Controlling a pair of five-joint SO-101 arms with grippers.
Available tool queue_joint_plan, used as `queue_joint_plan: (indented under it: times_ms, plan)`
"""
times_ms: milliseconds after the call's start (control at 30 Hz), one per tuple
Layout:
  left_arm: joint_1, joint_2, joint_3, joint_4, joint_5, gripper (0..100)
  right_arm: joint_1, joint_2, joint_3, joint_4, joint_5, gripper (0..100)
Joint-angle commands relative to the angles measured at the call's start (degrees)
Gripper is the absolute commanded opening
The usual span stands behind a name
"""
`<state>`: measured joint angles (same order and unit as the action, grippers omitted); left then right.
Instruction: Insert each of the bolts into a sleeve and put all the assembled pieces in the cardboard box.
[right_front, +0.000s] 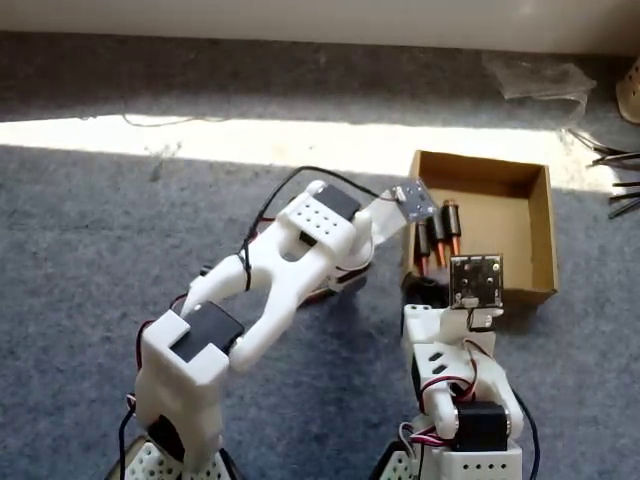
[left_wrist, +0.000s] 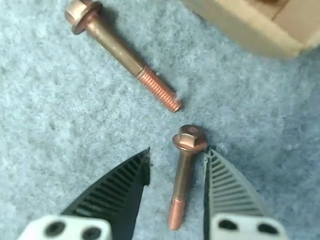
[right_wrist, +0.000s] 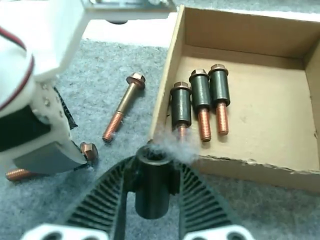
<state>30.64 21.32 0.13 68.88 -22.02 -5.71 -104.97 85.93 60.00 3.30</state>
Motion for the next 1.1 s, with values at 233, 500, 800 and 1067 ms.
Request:
queue_joint_plan:
  times_ms: [233,500,800,1067]
  plan:
    - [0.0,6.6,-2.3,-0.7,-0.4,17,0.7,-0.4,-0.7,-1.8,-0.1,0.4]
    - [0.0,6.5,-3.1,-1.1,-0.2,17,0.6,-0.4,-0.7,-1.8,0.0,0.4]
    - [0.0,6.5,-4.7,-0.8,0.0,17,0.6,-0.4,-0.7,-1.9,0.0,0.4]
    - [0.0,6.6,-4.6,-0.7,0.0,6,0.6,-0.4,-0.7,-1.9,0.0,0.4]
